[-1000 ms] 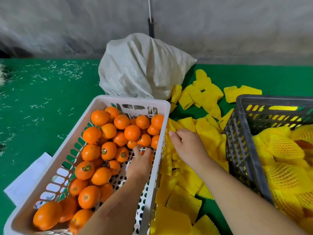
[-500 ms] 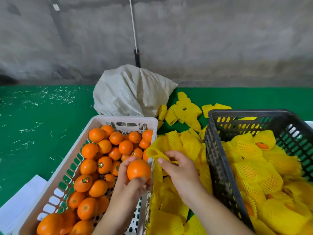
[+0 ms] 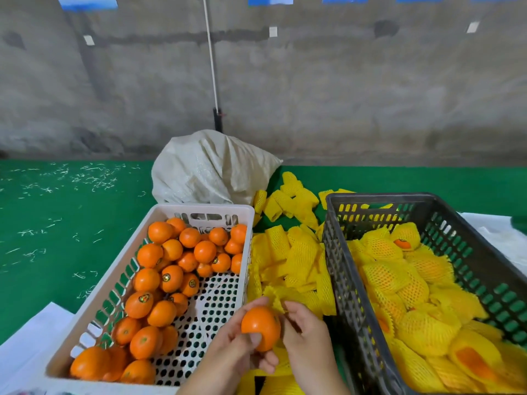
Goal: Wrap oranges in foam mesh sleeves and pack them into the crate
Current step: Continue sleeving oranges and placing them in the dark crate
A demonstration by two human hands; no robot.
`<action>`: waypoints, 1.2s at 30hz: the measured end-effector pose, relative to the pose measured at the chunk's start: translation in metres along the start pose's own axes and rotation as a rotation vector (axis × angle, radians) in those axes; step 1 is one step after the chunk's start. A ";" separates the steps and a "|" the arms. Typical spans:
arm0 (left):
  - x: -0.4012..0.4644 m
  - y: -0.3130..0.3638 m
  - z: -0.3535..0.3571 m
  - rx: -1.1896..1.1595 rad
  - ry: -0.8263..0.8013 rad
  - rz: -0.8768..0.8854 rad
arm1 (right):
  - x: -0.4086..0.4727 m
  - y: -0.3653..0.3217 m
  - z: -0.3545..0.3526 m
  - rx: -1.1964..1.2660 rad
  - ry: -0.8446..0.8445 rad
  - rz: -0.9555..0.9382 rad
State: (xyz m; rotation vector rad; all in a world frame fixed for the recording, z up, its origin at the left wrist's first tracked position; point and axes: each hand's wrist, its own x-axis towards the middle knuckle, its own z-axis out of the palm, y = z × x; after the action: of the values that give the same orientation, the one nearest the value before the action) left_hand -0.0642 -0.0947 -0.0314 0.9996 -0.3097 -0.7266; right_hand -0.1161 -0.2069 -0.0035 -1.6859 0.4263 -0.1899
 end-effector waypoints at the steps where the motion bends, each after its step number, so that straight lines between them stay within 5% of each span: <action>1: -0.002 0.003 -0.010 -0.023 0.005 -0.069 | 0.003 0.004 -0.003 -0.060 0.084 -0.048; 4: -0.014 0.023 -0.032 0.052 0.040 -0.040 | -0.001 0.009 -0.009 -0.168 0.217 -0.098; 13: -0.006 0.014 -0.021 -0.024 0.197 0.044 | -0.021 -0.007 0.005 -0.217 0.205 -0.318; 16: -0.020 0.011 -0.023 0.203 0.147 0.014 | -0.020 -0.010 -0.003 -0.427 0.229 -0.410; 24: -0.030 0.003 -0.019 0.683 0.270 0.312 | -0.030 -0.022 -0.012 -0.647 0.196 -0.601; 29: -0.029 0.010 -0.025 0.413 0.471 0.232 | -0.034 -0.021 -0.014 -0.664 0.115 -0.632; 36: -0.031 0.017 -0.032 0.196 0.282 0.152 | -0.041 -0.005 0.021 -0.533 0.135 -0.605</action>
State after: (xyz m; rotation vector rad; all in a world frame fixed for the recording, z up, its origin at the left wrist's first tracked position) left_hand -0.0627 -0.0469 -0.0308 1.2343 -0.2095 -0.4157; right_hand -0.1451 -0.1710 0.0024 -2.3053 0.0452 -0.6834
